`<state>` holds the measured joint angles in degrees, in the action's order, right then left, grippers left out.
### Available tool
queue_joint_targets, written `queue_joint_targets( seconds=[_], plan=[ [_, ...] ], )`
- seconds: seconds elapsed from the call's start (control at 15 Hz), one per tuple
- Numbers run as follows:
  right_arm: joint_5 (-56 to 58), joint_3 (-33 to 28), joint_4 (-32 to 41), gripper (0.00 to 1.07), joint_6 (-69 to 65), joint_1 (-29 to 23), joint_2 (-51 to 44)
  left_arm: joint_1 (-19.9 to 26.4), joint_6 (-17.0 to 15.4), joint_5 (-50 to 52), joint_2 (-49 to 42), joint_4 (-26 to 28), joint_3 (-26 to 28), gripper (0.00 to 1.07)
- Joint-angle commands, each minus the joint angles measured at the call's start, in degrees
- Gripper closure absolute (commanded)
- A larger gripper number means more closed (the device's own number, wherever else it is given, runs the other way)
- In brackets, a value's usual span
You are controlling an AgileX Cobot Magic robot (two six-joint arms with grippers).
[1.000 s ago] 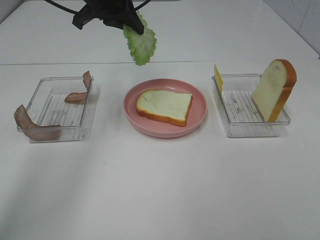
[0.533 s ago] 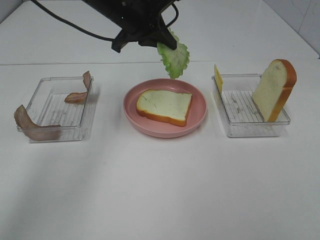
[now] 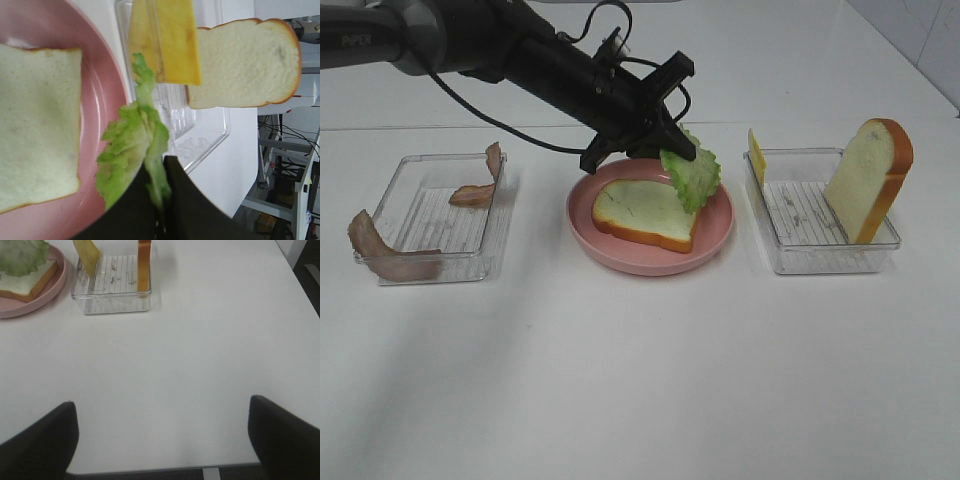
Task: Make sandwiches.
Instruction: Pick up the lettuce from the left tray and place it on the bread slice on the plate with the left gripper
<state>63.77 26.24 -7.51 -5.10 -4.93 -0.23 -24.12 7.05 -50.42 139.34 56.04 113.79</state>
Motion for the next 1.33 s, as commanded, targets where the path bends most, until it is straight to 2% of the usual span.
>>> queue_joint_targets(
  seconds=[0.07,0.33,0.67,0.93,1.13,1.2,1.27,1.33],
  plan=[
    [-0.1,0.0,0.1,0.18,0.6,0.2,-1.7,0.3,0.2,0.4,2.5,1.5,0.4,1.07],
    [-0.1,0.0,0.1,0.18,0.6,0.2,-1.7,1.1,0.2,0.9,3.4,-0.3,0.4,1.07],
    [-0.1,0.0,0.1,0.18,0.6,0.2,-1.7,0.7,0.2,5.6,3.3,-8.3,0.4,1.07],
    [-0.1,0.0,0.1,0.18,0.6,0.2,-1.7,0.6,-0.3,6.9,3.3,-11.3,0.4,1.07],
    [-0.1,0.0,0.1,0.18,0.6,0.2,-1.7,0.3,-0.3,7.4,3.3,-12.3,0.4,0.82],
    [-0.1,0.0,0.1,0.18,0.6,0.2,-1.7,0.2,-0.3,7.4,3.3,-12.3,0.4,0.64],
    [-0.1,0.0,0.1,0.18,0.6,0.2,-1.7,0.1,-0.3,7.2,3.1,-12.1,0.4,0.35],
    [-0.1,0.0,0.1,0.18,0.6,0.2,-1.7,0.1,-0.5,6.7,2.9,-12.1,0.5,0.21]
  ],
)
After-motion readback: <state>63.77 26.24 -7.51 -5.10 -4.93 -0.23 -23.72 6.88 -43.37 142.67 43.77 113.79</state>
